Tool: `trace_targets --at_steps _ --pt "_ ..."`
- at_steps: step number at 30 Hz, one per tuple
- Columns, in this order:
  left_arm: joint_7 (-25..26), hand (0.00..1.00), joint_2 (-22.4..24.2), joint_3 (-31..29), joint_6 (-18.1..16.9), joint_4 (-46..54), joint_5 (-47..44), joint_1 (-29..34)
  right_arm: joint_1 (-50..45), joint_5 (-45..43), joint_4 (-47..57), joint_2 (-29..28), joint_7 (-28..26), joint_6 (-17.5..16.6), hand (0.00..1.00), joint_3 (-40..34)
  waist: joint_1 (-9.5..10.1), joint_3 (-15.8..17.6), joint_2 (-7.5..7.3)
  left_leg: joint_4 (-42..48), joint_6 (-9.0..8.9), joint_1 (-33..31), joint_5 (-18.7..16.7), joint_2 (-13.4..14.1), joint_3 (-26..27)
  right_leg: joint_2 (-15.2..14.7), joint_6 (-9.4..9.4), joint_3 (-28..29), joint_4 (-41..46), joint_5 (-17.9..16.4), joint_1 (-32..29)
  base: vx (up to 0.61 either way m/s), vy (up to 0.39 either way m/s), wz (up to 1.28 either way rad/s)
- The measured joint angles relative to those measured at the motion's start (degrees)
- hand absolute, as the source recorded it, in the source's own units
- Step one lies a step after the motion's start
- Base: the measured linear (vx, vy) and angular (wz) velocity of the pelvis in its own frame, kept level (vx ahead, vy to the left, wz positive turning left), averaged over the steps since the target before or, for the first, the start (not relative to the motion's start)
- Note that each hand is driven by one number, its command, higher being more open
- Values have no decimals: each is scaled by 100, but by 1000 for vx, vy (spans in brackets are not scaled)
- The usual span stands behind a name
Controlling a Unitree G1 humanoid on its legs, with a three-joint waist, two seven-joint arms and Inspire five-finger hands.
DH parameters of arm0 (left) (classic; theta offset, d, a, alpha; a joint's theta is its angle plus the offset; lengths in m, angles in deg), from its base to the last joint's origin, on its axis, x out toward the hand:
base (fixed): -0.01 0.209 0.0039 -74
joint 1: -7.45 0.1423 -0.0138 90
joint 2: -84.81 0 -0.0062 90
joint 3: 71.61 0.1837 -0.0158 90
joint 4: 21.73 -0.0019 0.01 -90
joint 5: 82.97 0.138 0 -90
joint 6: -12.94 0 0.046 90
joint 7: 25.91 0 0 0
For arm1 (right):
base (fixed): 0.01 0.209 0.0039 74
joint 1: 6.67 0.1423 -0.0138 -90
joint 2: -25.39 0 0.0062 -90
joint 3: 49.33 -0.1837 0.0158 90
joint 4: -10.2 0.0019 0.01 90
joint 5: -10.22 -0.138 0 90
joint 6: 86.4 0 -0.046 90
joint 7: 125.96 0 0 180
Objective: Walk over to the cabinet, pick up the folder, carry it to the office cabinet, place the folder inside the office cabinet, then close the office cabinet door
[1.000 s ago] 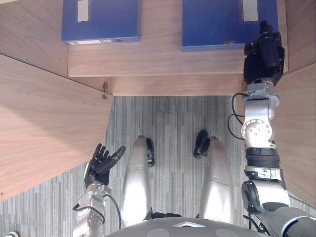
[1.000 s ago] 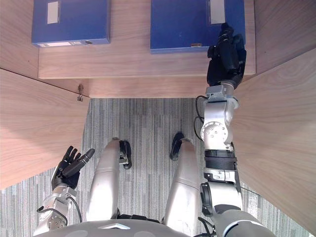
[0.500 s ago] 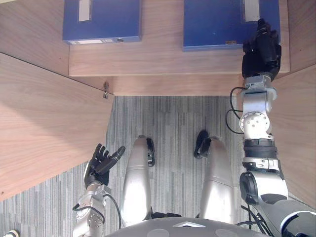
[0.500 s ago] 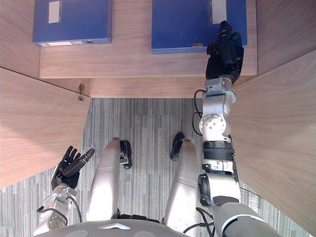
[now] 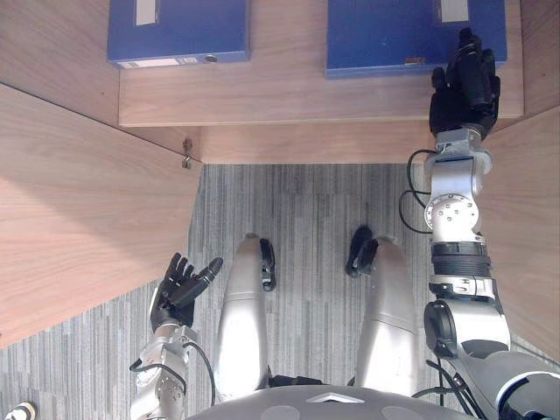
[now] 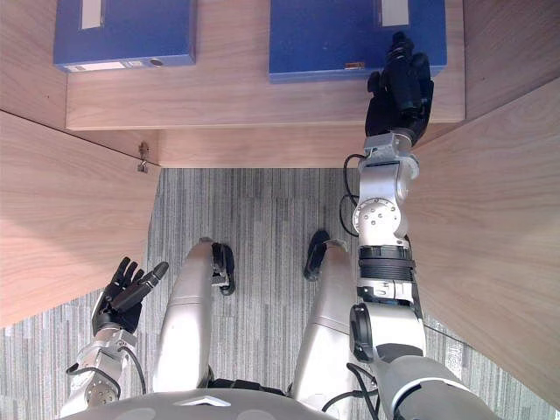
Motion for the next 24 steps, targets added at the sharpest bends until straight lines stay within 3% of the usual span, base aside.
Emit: trace_targets --at_steps 7,15,24 --pt "35 100 3 -3 1 1 0 -53 25 -105 -9 0 -28 -38 0 -81 7 137 98 200 3 -239 -44 2 -27 -7 -8 32 172 -6 -231 -25 -6 0" --pt "12 100 2 -3 1 53 -5 -69 334 -106 -322 37 23 -8 0 -197 -13 136 105 212 12 -262 -24 -31 -57 -56 -21 7 204 -13 -240 -9 -7 2" --pt "-58 100 1 -1 0 109 -14 -69 886 -107 -1004 53 153 49 0 -272 -43 125 128 -57 5 -208 203 -74 -76 -106 -23 -99 -97 173 -123 -27 -2 1"
